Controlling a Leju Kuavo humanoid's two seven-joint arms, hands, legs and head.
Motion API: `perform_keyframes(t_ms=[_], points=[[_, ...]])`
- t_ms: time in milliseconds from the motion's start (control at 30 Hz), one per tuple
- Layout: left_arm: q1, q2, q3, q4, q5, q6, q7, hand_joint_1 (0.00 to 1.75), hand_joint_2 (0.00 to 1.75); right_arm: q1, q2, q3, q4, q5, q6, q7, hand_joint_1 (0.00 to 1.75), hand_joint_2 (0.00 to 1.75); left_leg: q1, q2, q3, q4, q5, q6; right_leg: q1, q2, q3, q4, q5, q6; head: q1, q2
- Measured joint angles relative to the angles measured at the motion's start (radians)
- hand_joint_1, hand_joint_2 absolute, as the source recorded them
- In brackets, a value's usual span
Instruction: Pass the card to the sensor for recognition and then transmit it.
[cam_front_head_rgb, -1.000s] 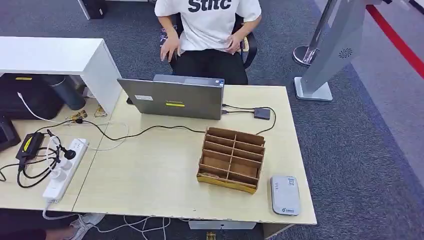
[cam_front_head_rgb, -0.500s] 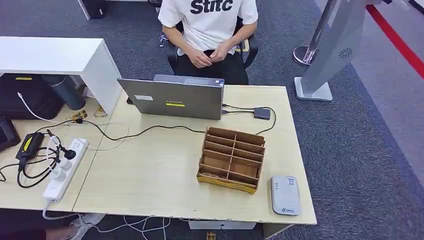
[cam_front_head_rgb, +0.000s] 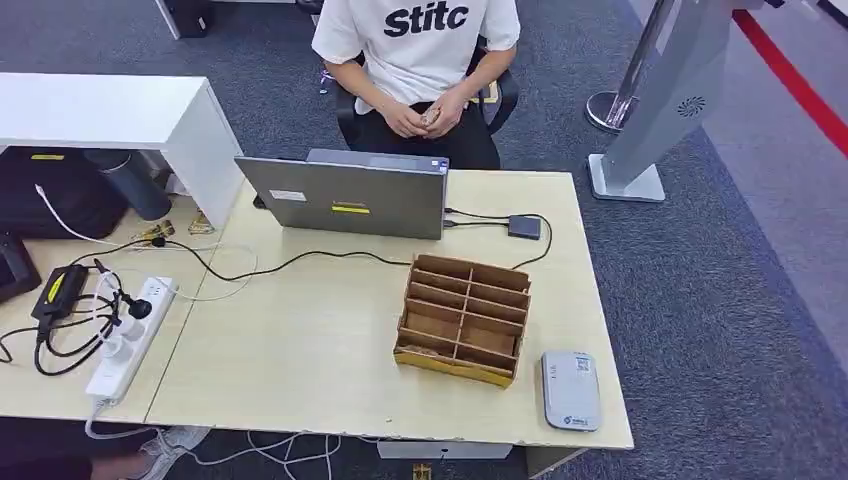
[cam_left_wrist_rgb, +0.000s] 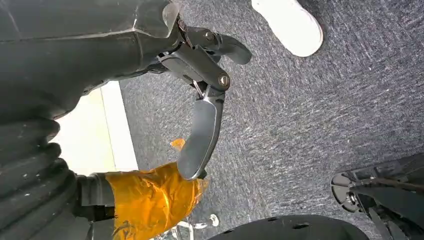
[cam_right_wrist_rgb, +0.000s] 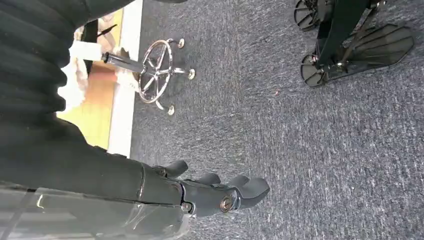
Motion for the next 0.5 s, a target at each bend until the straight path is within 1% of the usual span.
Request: perform_keyframes(t_ms=[500], points=[[0.0,-0.001,0.002,0.0,0.0,0.0,-0.002,0.0,1.75,-0.002,0.006,-0.01,-0.005,0.005,0.0,-0.003,0.0,1.75,0.0,0.0,0.0,0.0,0.0,0.0,0.0,0.0,0.0,0.0,0.0,0.0,-0.001,0.0]])
